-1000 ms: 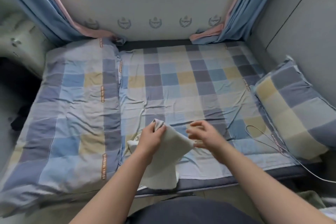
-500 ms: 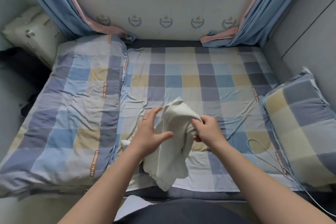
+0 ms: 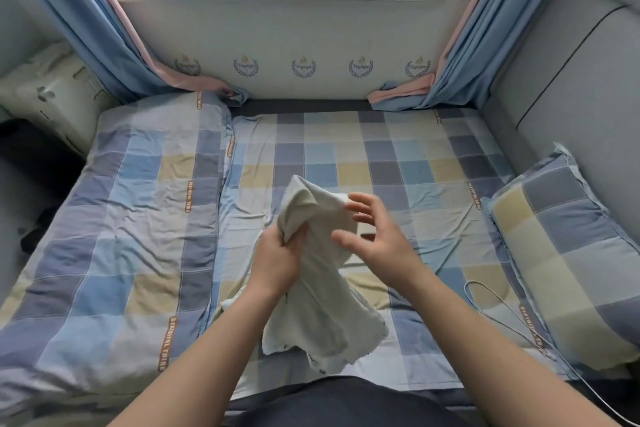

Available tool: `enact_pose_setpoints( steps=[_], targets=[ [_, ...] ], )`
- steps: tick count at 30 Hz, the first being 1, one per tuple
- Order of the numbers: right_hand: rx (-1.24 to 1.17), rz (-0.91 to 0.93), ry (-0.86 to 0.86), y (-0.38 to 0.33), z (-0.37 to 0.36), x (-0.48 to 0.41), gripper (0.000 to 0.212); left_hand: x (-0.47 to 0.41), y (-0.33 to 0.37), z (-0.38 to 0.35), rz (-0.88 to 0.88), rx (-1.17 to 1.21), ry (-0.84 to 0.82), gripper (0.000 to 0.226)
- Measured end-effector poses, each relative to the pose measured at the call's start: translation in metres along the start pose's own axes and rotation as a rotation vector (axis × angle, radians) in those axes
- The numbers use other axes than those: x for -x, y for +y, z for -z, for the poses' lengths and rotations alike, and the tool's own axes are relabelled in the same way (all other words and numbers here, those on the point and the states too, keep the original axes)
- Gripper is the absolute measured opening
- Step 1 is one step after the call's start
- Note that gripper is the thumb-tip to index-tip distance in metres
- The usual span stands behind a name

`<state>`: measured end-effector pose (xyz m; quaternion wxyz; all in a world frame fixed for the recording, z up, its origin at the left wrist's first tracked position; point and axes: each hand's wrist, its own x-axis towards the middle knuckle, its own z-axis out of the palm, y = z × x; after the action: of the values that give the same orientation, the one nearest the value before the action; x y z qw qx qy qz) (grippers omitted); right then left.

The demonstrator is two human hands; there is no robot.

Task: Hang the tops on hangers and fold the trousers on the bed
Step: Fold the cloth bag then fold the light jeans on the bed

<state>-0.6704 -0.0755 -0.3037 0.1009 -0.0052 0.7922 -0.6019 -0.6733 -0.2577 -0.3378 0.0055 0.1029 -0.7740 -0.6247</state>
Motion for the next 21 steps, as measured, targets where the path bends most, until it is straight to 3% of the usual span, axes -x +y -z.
enact_pose_setpoints(
  steps=[3, 4, 7, 10, 12, 18, 19, 21],
  targets=[
    [0.125, -0.196, -0.011, 0.030, -0.015, 0.014, 0.095, -0.001, 0.016, 0.002, 0.090, 0.160, 0.111, 0.012],
    [0.156, -0.271, -0.019, 0.039, -0.027, 0.018, 0.094, -0.002, 0.023, 0.001, 0.110, 0.205, 0.128, 0.012],
    [0.327, -0.387, -0.079, 0.052, -0.052, 0.020, 0.062, -0.004, 0.044, 0.000, 0.160, 0.337, 0.120, 0.012],
    [0.443, -0.315, -0.134, 0.067, -0.044, 0.006, 0.040, -0.008, 0.059, 0.006, 0.163, 0.378, 0.131, 0.012],
    [0.442, -0.280, -0.063, 0.077, -0.032, -0.001, 0.019, -0.014, 0.060, 0.014, 0.166, 0.384, 0.172, 0.011],
    [0.618, -0.103, 0.169, 0.069, 0.001, -0.013, 0.036, -0.032, 0.054, 0.032, 0.195, 0.402, 0.247, 0.004],
    [0.616, -0.069, 0.172, 0.062, 0.006, -0.014, 0.037, -0.035, 0.053, 0.035, 0.170, 0.376, 0.232, 0.006],
    [0.556, -0.021, 0.185, 0.048, 0.016, -0.019, 0.042, -0.039, 0.050, 0.042, 0.093, 0.268, 0.152, 0.031]
  ],
)
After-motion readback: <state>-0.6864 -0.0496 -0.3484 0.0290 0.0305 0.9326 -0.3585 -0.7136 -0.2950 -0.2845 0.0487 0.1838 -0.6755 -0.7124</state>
